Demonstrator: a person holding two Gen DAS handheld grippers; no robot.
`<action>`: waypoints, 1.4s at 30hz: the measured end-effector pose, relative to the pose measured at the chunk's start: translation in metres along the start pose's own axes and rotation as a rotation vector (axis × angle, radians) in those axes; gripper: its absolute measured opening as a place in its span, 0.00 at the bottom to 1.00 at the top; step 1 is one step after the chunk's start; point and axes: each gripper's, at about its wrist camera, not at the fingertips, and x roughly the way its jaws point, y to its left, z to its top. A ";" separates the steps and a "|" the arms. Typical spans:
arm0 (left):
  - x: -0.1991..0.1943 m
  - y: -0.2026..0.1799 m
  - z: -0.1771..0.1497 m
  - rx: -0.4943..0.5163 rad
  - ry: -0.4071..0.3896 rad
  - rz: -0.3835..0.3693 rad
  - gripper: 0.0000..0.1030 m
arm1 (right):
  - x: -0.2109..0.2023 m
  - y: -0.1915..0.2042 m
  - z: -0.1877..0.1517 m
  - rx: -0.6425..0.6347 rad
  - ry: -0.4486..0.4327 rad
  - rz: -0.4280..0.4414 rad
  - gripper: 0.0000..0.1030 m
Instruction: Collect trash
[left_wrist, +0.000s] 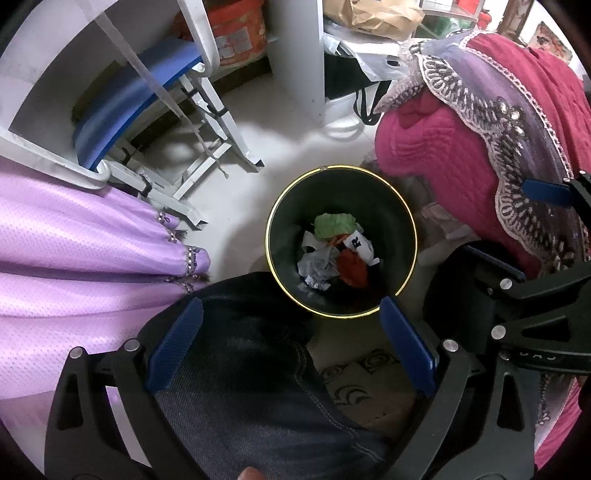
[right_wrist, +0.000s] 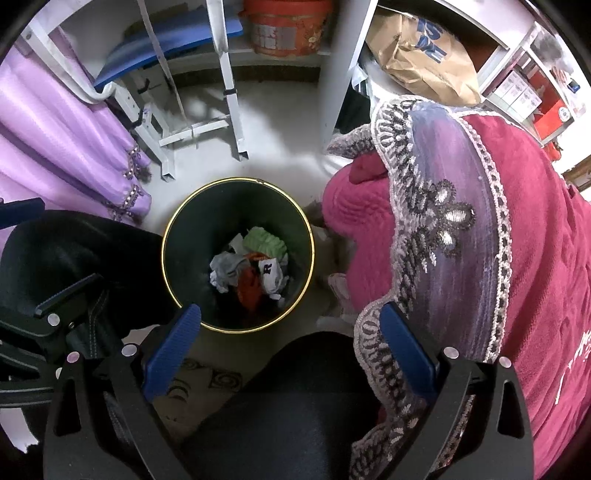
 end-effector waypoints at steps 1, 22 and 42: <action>0.000 0.000 0.000 -0.001 0.002 0.000 0.92 | 0.000 0.000 0.000 -0.001 -0.002 -0.001 0.90; 0.008 0.003 -0.003 -0.007 0.024 -0.028 0.92 | 0.005 0.005 0.000 -0.006 0.002 -0.003 0.91; 0.008 -0.008 -0.001 0.020 -0.022 -0.005 0.92 | 0.007 -0.003 -0.004 -0.012 -0.017 -0.036 0.90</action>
